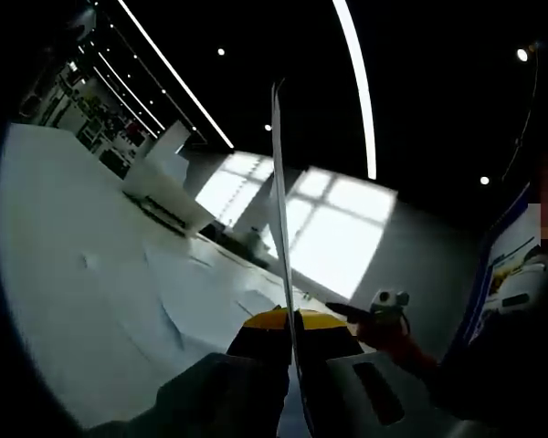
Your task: Organize the stack of printing papers by aligning and flattening the scattered papers on the table
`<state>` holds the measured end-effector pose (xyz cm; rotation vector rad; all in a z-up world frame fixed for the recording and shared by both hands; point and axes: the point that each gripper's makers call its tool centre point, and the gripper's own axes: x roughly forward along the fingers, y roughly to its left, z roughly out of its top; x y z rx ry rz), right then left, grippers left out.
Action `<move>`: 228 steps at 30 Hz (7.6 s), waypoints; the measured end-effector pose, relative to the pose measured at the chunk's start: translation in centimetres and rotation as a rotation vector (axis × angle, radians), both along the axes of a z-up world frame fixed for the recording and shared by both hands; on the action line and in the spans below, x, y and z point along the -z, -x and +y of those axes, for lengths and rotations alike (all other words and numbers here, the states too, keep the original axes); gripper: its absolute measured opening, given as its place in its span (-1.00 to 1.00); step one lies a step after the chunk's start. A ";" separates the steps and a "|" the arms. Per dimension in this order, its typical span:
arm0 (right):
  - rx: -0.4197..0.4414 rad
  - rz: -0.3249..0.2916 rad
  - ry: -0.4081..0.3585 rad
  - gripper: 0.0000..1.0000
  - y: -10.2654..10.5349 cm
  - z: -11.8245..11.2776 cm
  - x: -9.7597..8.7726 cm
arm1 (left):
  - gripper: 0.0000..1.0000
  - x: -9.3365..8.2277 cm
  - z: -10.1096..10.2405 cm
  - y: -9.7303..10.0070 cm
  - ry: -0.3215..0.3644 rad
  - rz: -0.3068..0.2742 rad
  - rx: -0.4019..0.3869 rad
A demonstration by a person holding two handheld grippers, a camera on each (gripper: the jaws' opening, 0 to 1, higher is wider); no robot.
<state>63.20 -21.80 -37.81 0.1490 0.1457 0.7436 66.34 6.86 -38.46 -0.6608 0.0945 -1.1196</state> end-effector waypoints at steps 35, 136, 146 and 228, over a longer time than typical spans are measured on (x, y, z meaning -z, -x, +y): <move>0.000 0.015 0.052 0.74 1.0 2.0 0.7 | -0.88 0.0 0.0 0.0 0.000 0.000 0.000; 0.104 0.127 0.274 0.64 -4.9 -0.4 9.1 | -0.88 0.0 0.1 0.0 0.002 0.002 0.002; 0.079 0.160 0.346 0.64 -4.1 0.0 10.4 | -0.88 0.0 0.1 0.0 0.000 0.001 0.002; -0.057 0.124 0.343 -0.41 -5.2 -4.2 10.5 | -0.88 0.0 0.0 0.1 0.002 0.003 0.006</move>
